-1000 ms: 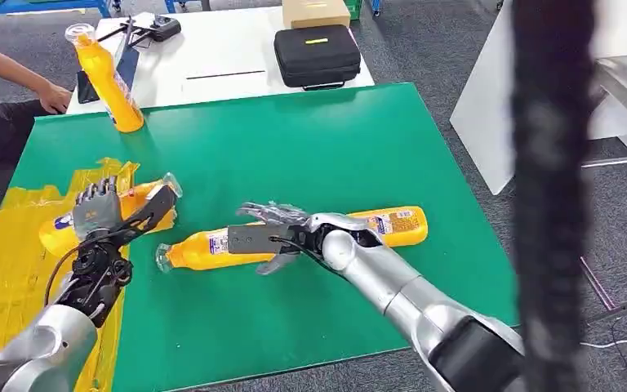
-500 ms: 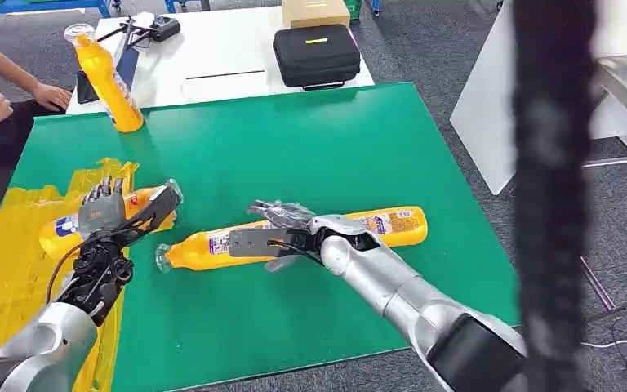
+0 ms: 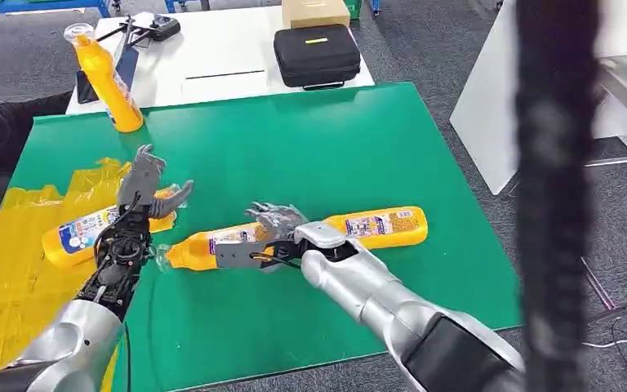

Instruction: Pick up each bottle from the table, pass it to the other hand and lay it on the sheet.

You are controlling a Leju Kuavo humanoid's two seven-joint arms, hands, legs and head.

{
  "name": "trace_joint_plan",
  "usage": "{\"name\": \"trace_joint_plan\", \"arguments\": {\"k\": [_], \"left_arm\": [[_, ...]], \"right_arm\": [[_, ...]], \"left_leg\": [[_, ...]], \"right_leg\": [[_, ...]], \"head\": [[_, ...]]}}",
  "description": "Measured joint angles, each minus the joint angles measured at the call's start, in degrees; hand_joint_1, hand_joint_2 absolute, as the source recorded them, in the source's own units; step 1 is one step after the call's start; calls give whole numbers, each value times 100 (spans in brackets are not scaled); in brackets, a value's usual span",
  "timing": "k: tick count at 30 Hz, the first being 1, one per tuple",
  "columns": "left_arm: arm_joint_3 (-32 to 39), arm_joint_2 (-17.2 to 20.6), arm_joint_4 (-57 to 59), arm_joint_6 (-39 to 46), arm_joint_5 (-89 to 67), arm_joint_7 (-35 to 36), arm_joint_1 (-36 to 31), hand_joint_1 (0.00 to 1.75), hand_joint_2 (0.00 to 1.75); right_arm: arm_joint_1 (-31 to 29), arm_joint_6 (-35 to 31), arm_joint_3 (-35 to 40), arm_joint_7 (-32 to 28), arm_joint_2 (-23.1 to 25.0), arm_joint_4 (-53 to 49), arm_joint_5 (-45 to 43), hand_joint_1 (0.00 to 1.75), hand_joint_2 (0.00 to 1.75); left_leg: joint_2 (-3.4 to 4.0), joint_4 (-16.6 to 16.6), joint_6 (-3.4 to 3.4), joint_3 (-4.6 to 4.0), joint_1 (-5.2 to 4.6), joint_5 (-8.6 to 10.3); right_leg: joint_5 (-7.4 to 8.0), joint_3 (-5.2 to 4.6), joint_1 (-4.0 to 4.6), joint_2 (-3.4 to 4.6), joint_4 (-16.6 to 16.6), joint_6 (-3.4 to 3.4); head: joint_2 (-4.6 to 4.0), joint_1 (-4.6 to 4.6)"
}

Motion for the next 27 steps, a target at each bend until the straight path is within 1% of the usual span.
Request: {"name": "trace_joint_plan", "arguments": {"k": [4, 13, 14, 15, 22, 27], "left_arm": [[-457, -57, -652, 0, 506, 30, 264, 0, 0], [-1025, -44, -1513, 266, 1090, -101, 606, 0, 0], [-1083, -39, -1613, 295, 1136, -101, 654, 0, 0], [-1126, -33, -1699, 314, 1155, -103, 699, 0, 0], [-1417, 22, -2354, 413, 1600, -147, 973, 0, 0], [-1555, 44, -2751, 387, 1888, -63, 1086, 0, 0]], "right_arm": [[-4, 7, 2, 42, 153, 298, 77, 0, 175], [-48, 127, 2, 137, 302, 671, 243, 0, 175], [-47, 142, 2, 166, 306, 711, 289, 150, 175], [-47, 151, 2, 181, 309, 744, 306, 175, 175], [-46, 310, 11, 374, 280, 1013, 652, 175, 175], [-55, 302, 48, 444, 236, 1115, 809, 175, 175]], "left_leg": [[-9, -1, 0, -1, 1, 0], [-4, 0, 0, 2, 1, 1], [-5, 0, 0, 1, 1, 1], [-7, 0, 0, 1, 1, 0], [-8, -1, 0, 6, 0, 0], [-9, -2, 0, 33, -1, -2]], "right_leg": [[-1, -1, 1, -1, 0, -1], [-1, 1, 1, 0, 0, -1], [-1, 1, 1, 0, 0, -1], [-1, 1, 1, 0, 0, -1], [-1, 4, 1, 0, -3, -1], [-4, 29, 1, -1, -6, -3]], "head": [[0, 0], [0, 0], [0, 0], [0, 0], [0, 0], [0, 0]]}}
